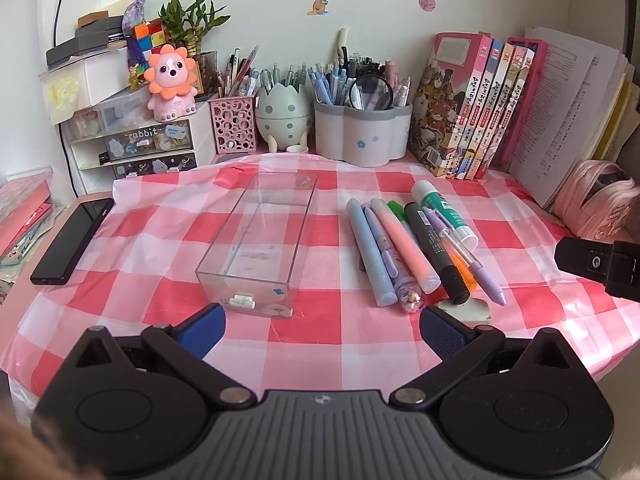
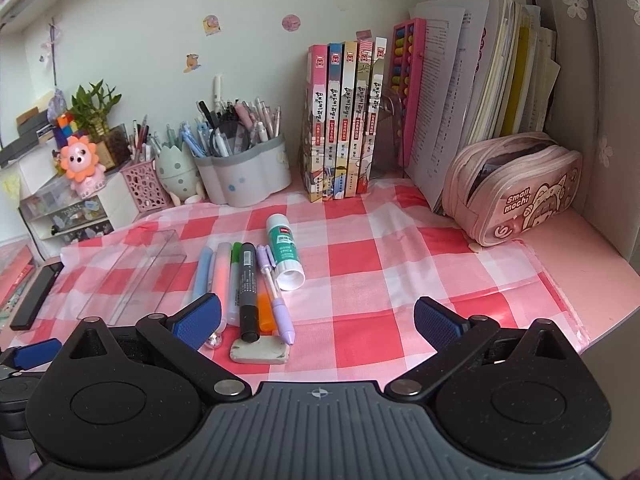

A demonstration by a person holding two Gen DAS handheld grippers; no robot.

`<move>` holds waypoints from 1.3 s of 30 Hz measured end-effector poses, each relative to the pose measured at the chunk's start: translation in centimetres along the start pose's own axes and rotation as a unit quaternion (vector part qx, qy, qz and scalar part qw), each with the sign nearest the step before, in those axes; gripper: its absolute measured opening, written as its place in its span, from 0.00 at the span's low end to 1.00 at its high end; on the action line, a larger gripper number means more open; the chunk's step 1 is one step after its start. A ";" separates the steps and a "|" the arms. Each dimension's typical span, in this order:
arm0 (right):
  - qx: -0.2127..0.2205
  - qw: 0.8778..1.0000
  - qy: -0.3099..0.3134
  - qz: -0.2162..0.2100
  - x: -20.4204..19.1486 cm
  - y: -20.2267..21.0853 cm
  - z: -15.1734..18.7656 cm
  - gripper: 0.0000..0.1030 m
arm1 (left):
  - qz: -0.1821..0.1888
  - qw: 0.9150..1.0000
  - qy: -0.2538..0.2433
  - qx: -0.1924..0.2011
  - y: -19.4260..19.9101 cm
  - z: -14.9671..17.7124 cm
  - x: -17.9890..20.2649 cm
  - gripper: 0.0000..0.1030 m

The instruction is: Organize stationery

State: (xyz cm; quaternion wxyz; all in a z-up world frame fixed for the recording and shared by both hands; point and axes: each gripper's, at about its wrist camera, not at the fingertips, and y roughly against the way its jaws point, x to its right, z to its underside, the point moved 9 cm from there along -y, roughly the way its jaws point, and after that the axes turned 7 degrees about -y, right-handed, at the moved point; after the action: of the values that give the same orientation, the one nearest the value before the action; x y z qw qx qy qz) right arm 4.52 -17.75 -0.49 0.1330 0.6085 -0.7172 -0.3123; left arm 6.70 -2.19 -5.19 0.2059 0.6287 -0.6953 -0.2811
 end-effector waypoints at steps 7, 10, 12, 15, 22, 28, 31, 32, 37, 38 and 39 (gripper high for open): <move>-0.002 1.000 0.000 0.004 0.0 -0.1 -0.1 0.95 | 0.000 1.000 0.000 0.000 -0.1 -0.1 0.1 0.62; -0.002 1.000 0.002 0.005 0.0 -0.1 0.0 0.95 | 0.000 1.000 0.000 0.000 -0.1 -0.1 0.2 0.62; -0.002 1.000 0.002 0.006 0.0 -0.1 0.0 0.95 | 0.000 1.000 0.000 0.000 -0.2 -0.3 0.4 0.62; -0.001 1.000 0.002 0.006 0.0 -0.1 -0.1 0.95 | 0.000 1.000 0.000 0.000 -0.3 -0.4 0.5 0.62; -0.003 1.000 0.005 0.007 -0.1 -0.2 -0.1 0.95 | 0.000 1.000 0.001 0.000 -0.3 -0.5 0.5 0.62; -0.007 1.000 0.008 0.011 -0.2 -0.5 -0.1 0.95 | -0.001 1.000 0.005 -0.003 -0.8 -0.6 0.0 0.62; -0.009 1.000 0.010 0.012 -0.5 -0.9 -0.2 0.95 | -0.004 1.000 0.006 -0.004 -1.2 -0.6 -0.4 0.62; -0.009 1.000 0.011 0.012 -0.6 -1.0 -0.2 0.95 | -0.005 1.000 0.006 -0.004 -1.3 -0.6 -0.5 0.62; -0.011 1.000 0.018 0.013 -1.1 -1.5 -0.3 0.95 | -0.011 1.000 0.004 -0.004 -1.9 -0.7 -0.8 0.62; -0.010 1.000 0.019 0.014 -1.1 -1.5 -0.4 0.95 | -0.013 1.000 0.003 -0.003 -2.0 -0.8 -0.9 0.62; -0.008 1.000 0.021 0.015 -1.2 -1.6 -0.4 0.95 | -0.015 1.000 0.002 -0.002 -2.1 -0.8 -1.0 0.62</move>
State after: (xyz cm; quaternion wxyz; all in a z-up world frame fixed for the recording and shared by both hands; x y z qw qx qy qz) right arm 6.24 -16.83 -0.94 0.1576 0.6031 -0.7210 -0.3028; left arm 8.96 -1.39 -5.91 0.2047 0.6391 -0.6847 -0.2843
